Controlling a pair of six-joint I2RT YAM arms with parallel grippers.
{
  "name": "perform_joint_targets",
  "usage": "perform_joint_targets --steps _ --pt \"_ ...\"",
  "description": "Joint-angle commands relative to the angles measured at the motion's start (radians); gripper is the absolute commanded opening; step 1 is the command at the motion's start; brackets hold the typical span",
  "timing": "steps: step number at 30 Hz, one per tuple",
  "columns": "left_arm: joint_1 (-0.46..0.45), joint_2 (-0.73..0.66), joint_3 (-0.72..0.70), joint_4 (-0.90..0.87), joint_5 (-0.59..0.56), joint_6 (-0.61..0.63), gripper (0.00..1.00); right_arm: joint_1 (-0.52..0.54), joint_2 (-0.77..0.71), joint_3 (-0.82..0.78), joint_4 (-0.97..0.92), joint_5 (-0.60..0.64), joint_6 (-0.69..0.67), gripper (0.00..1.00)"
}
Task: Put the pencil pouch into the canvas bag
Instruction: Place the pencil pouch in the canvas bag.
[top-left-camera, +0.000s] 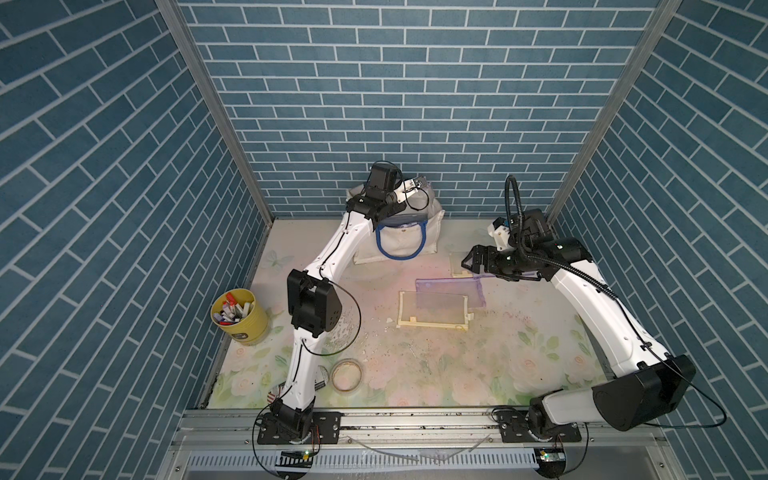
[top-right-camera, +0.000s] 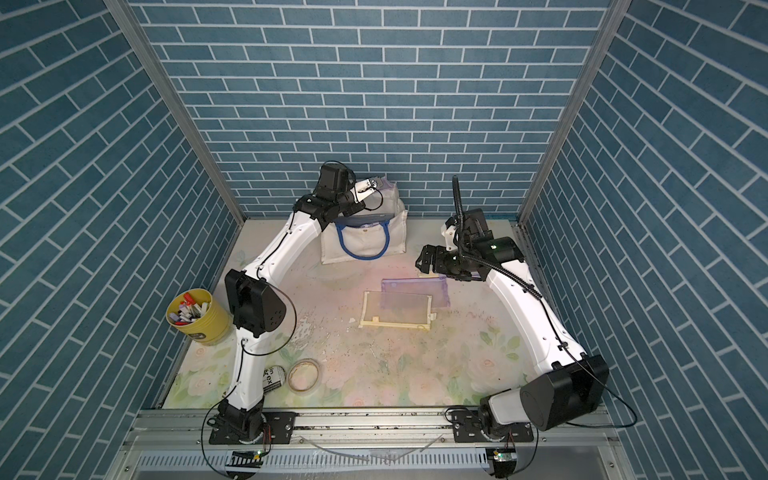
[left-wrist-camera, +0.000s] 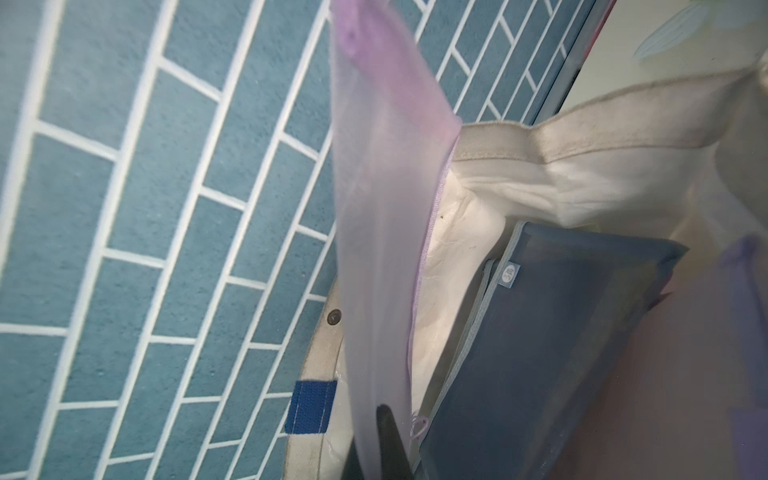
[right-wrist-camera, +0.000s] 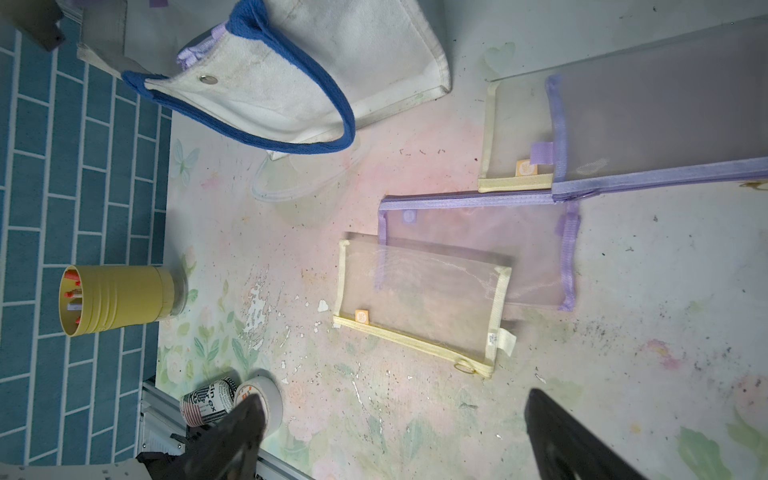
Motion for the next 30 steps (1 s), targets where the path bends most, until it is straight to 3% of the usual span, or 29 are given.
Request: perform_joint_targets --steps 1,6,9,12,15,20,22,26,30 --pt "0.006 0.021 -0.043 0.038 -0.018 -0.002 0.00 -0.004 -0.030 -0.042 -0.002 -0.009 0.008 0.97" --pt "0.009 0.025 -0.076 0.051 -0.023 -0.009 0.02 -0.006 -0.025 -0.024 0.000 -0.006 0.015 0.96" --pt "0.009 0.017 -0.084 0.065 -0.022 -0.031 0.28 -0.005 -0.020 -0.010 -0.001 -0.005 0.016 0.96" --pt "0.007 -0.016 -0.086 0.082 0.000 -0.078 0.49 -0.006 -0.017 -0.007 0.003 0.000 0.022 0.96" --pt "0.001 -0.077 -0.086 0.092 0.030 -0.128 0.59 -0.006 -0.014 -0.009 0.006 0.018 0.031 0.96" --pt "-0.026 -0.221 -0.114 0.048 0.052 -0.220 0.65 -0.005 0.027 -0.009 0.036 0.009 0.033 0.96" --pt "-0.040 -0.314 -0.189 0.042 0.041 -0.305 0.71 -0.006 0.058 -0.010 0.062 -0.007 0.032 0.96" --pt "-0.079 -0.568 -0.491 0.038 0.061 -0.544 0.96 -0.007 0.162 0.005 0.089 -0.046 0.006 0.96" --pt "-0.112 -0.810 -0.811 -0.033 0.174 -0.869 0.99 -0.007 0.307 0.055 0.086 -0.098 -0.028 0.95"
